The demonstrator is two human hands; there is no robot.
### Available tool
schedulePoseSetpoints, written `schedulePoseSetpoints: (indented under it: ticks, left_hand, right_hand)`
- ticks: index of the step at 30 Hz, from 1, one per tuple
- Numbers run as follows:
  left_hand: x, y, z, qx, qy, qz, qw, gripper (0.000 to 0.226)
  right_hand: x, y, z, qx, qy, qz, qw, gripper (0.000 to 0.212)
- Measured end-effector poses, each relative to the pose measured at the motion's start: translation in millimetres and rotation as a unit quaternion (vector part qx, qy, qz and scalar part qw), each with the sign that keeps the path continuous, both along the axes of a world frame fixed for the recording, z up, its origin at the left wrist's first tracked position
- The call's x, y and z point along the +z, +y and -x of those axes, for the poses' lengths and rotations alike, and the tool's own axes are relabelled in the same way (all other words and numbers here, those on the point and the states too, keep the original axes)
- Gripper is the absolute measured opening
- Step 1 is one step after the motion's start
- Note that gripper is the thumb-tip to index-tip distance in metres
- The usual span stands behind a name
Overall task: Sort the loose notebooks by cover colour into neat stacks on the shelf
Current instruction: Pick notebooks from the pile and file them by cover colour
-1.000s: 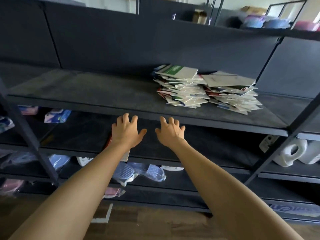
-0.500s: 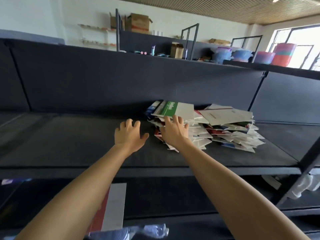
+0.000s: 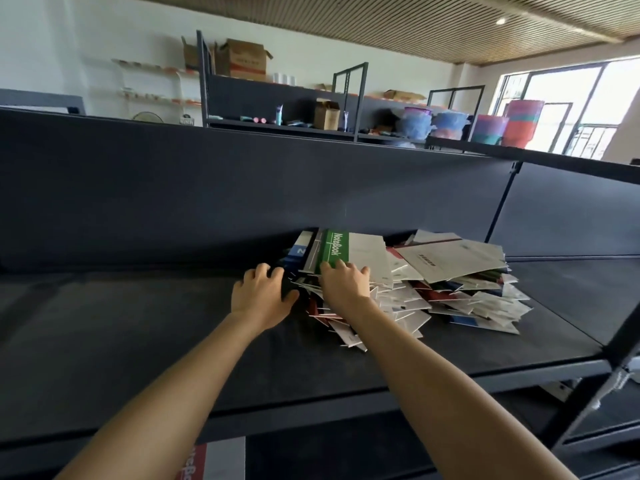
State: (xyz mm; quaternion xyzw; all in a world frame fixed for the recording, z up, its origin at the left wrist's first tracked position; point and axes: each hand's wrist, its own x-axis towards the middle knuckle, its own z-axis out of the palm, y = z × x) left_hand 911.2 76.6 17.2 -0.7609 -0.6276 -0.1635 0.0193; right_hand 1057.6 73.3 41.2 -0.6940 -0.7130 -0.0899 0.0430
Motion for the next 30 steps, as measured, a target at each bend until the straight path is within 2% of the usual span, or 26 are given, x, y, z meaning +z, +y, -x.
schedulePoseSetpoints:
  ticks: [4, 6, 8, 9, 11, 14, 15, 16, 18, 19, 22, 25, 27, 30]
  left_hand:
    - [3.9, 7.6, 3.5, -0.005, -0.090, 0.052, 0.995, 0.052]
    - [10.1, 9.5, 2.8, -0.015, -0.186, 0.074, 0.980, 0.046]
    - [15.5, 9.3, -0.4, -0.010, -0.308, 0.122, 0.943, 0.038]
    - [18.9, 8.1, -1.9, 0.000, -0.388, 0.167, 0.906, 0.039]
    - [26.1, 5.5, -3.6, 0.003, -0.537, 0.273, 0.798, 0.049]
    - [34.4, 5.3, -2.7, -0.016, -0.686, 0.349, 0.639, 0.062]
    - [36.7, 3.9, -2.2, -0.008, -0.712, 0.351, 0.608, 0.058]
    - [39.0, 0.4, -2.0, -0.004, -0.726, 0.346, 0.595, 0.048]
    - [41.8, -4.3, -1.6, 0.006, -0.714, 0.327, 0.619, 0.023]
    - [40.6, -6.5, 1.0, 0.019, -0.708, 0.311, 0.634, 0.023]
    - [35.7, -9.4, 14.3, 0.073, -0.704, 0.282, 0.648, 0.028]
    - [35.9, -15.3, 33.0, 0.110, -0.689, 0.241, 0.675, 0.031]
    - [34.4, -17.2, 47.0, 0.125, -0.699, 0.215, 0.670, 0.033]
    - [32.4, -21.2, 60.7, 0.141, -0.701, 0.199, 0.670, 0.035]
  right_hand:
    - [0.3, -7.7, 2.2, 0.027, -0.045, -0.056, 0.997, 0.027]
    - [6.1, -9.1, 0.1, 0.039, -0.044, -0.059, 0.997, 0.025]
    - [17.8, -11.2, -0.6, 0.039, -0.031, -0.064, 0.997, 0.028]
    - [25.5, -12.7, 1.1, 0.039, -0.028, -0.071, 0.996, 0.030]
    - [38.7, -18.1, 10.1, 0.052, -0.034, -0.093, 0.994, 0.031]
    - [44.5, -36.8, 31.7, 0.138, -0.071, -0.099, 0.983, 0.029]
    - [42.6, -42.7, 36.7, 0.176, -0.084, -0.083, 0.977, 0.028]
    - [40.4, -46.8, 38.5, 0.207, -0.083, -0.059, 0.973, 0.027]
    - [39.1, -46.9, 33.7, 0.227, -0.023, -0.018, 0.973, 0.033]
    - [39.2, -41.7, 28.1, 0.218, 0.026, -0.015, 0.975, 0.035]
    - [38.5, -11.0, 4.5, 0.134, 0.136, -0.043, 0.981, 0.033]
    - [31.6, 9.8, -15.4, 0.088, 0.127, 0.016, 0.988, 0.032]
    - [22.8, 13.0, -20.6, 0.071, 0.089, 0.058, 0.992, 0.035]
    - [13.3, 12.3, -18.8, 0.038, 0.042, 0.006, 0.998, 0.032]
